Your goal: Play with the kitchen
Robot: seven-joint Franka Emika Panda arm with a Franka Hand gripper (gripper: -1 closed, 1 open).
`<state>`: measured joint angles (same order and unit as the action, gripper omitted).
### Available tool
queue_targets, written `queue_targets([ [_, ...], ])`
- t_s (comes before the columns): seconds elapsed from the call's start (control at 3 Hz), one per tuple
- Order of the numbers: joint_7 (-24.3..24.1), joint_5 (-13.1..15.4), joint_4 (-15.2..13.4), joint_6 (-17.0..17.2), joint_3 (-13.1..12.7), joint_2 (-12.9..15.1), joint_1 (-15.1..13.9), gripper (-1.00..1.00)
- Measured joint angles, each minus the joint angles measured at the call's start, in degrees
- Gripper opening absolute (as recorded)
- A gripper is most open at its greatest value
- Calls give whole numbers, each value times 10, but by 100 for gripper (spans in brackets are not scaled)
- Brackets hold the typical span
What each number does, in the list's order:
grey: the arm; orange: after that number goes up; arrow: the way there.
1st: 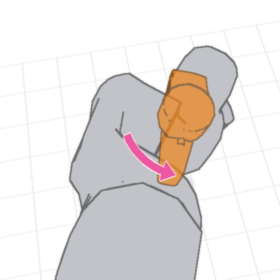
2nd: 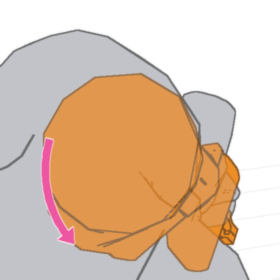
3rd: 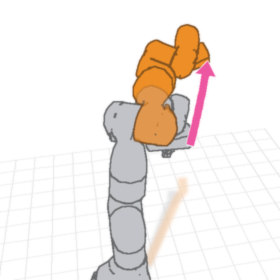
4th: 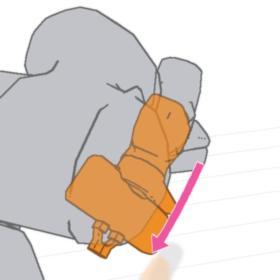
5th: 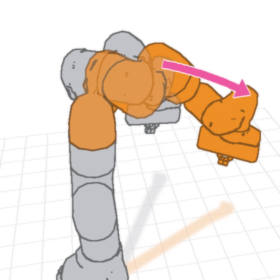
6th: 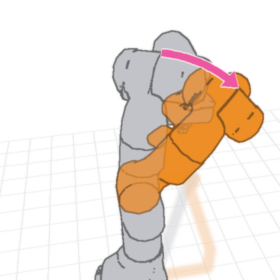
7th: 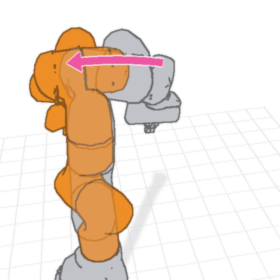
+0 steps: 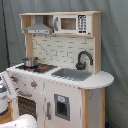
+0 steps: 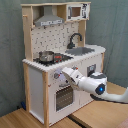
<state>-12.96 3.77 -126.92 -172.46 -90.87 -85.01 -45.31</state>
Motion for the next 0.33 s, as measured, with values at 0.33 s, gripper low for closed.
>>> queue_targets([
  [0.33, 53, 0, 1, 13, 20, 0, 9, 100],
])
